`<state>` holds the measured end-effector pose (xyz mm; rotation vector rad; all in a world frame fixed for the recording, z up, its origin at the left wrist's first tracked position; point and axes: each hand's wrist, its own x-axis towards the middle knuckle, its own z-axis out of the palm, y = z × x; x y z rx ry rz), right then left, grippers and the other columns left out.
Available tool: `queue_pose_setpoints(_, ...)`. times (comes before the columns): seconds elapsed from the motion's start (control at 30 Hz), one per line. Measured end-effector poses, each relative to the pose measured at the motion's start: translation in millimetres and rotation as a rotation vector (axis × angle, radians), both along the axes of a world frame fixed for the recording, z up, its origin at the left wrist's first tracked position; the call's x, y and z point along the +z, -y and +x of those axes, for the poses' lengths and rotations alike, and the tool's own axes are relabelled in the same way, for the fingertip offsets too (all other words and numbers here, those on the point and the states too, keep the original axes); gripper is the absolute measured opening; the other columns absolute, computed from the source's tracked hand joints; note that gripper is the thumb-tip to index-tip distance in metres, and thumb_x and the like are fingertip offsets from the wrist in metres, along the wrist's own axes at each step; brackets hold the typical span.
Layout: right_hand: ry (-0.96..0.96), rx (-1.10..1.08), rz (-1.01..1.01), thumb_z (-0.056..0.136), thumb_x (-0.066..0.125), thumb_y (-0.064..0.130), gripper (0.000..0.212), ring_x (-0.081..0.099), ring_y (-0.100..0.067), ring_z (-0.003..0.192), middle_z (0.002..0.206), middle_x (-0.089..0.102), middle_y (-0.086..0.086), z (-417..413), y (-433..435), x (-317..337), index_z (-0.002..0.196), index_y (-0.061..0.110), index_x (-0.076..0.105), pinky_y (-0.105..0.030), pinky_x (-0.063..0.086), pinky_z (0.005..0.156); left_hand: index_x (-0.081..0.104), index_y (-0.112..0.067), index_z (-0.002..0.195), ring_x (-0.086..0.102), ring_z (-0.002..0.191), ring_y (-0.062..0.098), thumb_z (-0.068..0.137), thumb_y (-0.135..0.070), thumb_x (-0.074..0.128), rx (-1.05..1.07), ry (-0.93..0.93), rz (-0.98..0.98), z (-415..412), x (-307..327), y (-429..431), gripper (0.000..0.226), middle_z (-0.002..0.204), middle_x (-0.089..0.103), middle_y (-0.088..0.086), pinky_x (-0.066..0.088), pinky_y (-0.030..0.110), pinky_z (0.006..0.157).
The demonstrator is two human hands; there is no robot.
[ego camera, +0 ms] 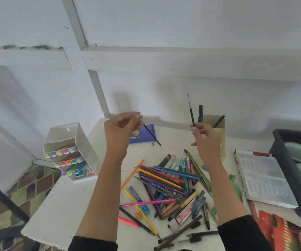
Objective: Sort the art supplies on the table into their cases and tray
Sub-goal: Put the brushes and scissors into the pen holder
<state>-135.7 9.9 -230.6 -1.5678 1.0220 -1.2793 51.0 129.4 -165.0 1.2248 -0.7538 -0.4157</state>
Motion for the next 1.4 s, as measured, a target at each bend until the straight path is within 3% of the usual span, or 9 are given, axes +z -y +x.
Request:
queue_pose_setpoints(0.17,-0.052,-0.149,-0.018,0.093,0.056,0.017,0.008,0.055,-0.005,0.079,0.091,0.062,0.006,-33,20,4,0.097,0.02,0.063,-0.029,0.052,0.065,0.07,-0.007,0.101,0.069,0.066,0.021,0.089,0.005,0.058,-0.13,0.063,-0.075,-31,20,31,0.02,0.075,0.073,0.003,0.056,0.025,0.066)
queue_pose_setpoints(0.27,-0.043,-0.246,-0.058,0.091,0.058,0.011,0.008,0.051,0.0,0.074,0.09,0.06,0.001,-53,30,9,0.095,0.016,0.064,-0.005,0.039,0.067,0.07,-0.004,0.098,0.069,0.066,0.024,0.089,0.007,0.058,-0.221,0.109,-0.076,-53,30,56,0.019,0.076,0.072,0.008,0.057,0.026,0.067)
queue_pose_setpoints(0.3,-0.037,-0.262,-0.074,0.09,0.059,0.01,0.009,0.051,-0.001,0.074,0.091,0.06,0.001,-59,33,12,0.096,0.014,0.065,-0.004,0.039,0.066,0.07,-0.003,0.096,0.069,0.067,0.025,0.088,0.007,0.059,-0.248,0.122,-0.077,-60,32,65,0.017,0.077,0.072,0.011,0.057,0.029,0.068)
queue_pose_setpoints(0.47,0.13,-0.251,-0.027,0.093,0.056,0.009,0.01,0.057,-0.013,0.066,0.089,0.063,-0.005,-76,58,26,0.093,0.018,0.062,-0.023,0.051,0.059,0.07,-0.003,0.09,0.069,0.071,0.026,0.086,0.003,0.063,-0.327,0.173,-0.101,-90,43,105,0.01,0.082,0.069,0.019,0.057,0.031,0.072)
queue_pose_setpoints(0.57,0.179,-0.259,-0.021,0.094,0.051,0.005,0.012,0.062,-0.013,0.065,0.084,0.061,-0.007,-79,72,35,0.093,0.016,0.057,-0.025,0.055,0.059,0.07,-0.005,0.09,0.069,0.071,0.023,0.087,0.001,0.063,-0.371,0.243,-0.064,-103,43,128,0.01,0.082,0.069,0.016,0.058,0.031,0.073)
queue_pose_setpoints(0.97,-0.225,-0.268,-0.08,0.096,0.046,0.011,0.012,0.063,-0.024,0.074,0.09,0.062,-0.009,-72,107,27,0.093,0.014,0.057,-0.024,0.051,0.067,0.071,-0.011,0.09,0.069,0.066,0.012,0.089,-0.006,0.062,-0.346,0.516,0.126,-112,16,176,0.011,0.08,0.07,-0.001,0.055,0.023,0.07)
queue_pose_setpoints(1.13,-0.328,-0.216,-0.015,0.097,0.048,0.014,0.021,0.061,-0.019,0.075,0.104,0.06,-0.009,-70,111,16,0.11,0.009,0.063,-0.029,0.052,0.075,0.071,-0.012,0.1,0.067,0.066,0.008,0.085,-0.006,0.067,-0.366,0.559,0.277,-105,-1,181,0.016,0.09,0.07,0.001,0.054,0.016,0.07)
queue_pose_setpoints(1.23,-0.355,-0.217,-0.035,0.097,0.049,0.018,0.031,0.059,-0.017,0.071,0.115,0.056,-0.008,-71,107,11,0.126,0.01,0.058,-0.016,0.04,0.073,0.067,-0.014,0.113,0.062,0.069,0.005,0.081,-0.007,0.072,-0.314,0.561,0.296,-102,-4,176,0.033,0.1,0.065,-0.002,0.044,0.002,0.065)
queue_pose_setpoints(1.4,-0.299,-0.29,-0.053,0.096,0.051,0.018,0.037,0.05,-0.005,0.065,0.115,0.044,0.001,-75,85,7,0.133,0.015,0.051,-0.008,0.036,0.071,0.07,-0.013,0.104,0.06,0.068,0.0,0.085,-0.006,0.068,-0.228,0.604,0.218,-92,-4,159,0.021,0.104,0.067,-0.002,0.04,0.001,0.065)
